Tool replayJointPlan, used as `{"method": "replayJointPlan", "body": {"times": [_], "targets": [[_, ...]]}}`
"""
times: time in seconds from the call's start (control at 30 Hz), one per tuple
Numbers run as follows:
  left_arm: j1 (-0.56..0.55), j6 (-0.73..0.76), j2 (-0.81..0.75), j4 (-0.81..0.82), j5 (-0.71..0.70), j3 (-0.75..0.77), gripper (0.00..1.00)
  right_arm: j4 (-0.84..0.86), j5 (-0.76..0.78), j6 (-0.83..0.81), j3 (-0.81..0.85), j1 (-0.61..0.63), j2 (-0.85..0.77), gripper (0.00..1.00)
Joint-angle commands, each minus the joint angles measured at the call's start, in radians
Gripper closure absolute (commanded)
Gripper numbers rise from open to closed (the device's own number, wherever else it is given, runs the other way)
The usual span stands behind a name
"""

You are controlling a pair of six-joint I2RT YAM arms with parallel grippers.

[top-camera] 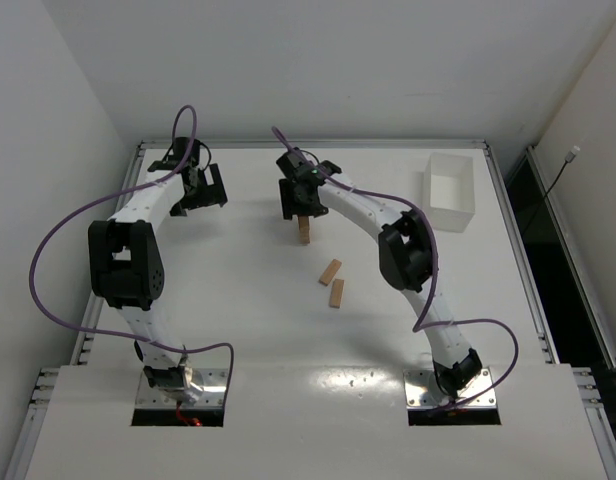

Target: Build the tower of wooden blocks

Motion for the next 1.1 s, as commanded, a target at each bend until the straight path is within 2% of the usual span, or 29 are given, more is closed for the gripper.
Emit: {"method": "replayJointPlan", "body": {"times": [0.0, 0.27, 0.47, 1.07], "targets": [[-0.007, -0.012, 0.008, 0.007, -0.001, 0.037, 0.00, 0.025, 0.008, 0.002, 0.048, -0.016, 0.006, 0.40], [-0.007, -0.012, 0.008, 0.007, 0.008, 0.037, 0.00, 0.025, 0.008, 0.011, 0.048, -0.025, 0.025, 0.40], [-0.007, -0.022, 0.017, 0.007, 0.008, 0.037, 0.00, 0.034, -0.012, 0.011, 0.048, -0.034, 0.034, 0.48], [-0.007, -0.022, 0.017, 0.007, 0.008, 0.037, 0.00, 0.043, -0.030, 0.002, 0.048, -0.034, 0.043, 0.52]]}}
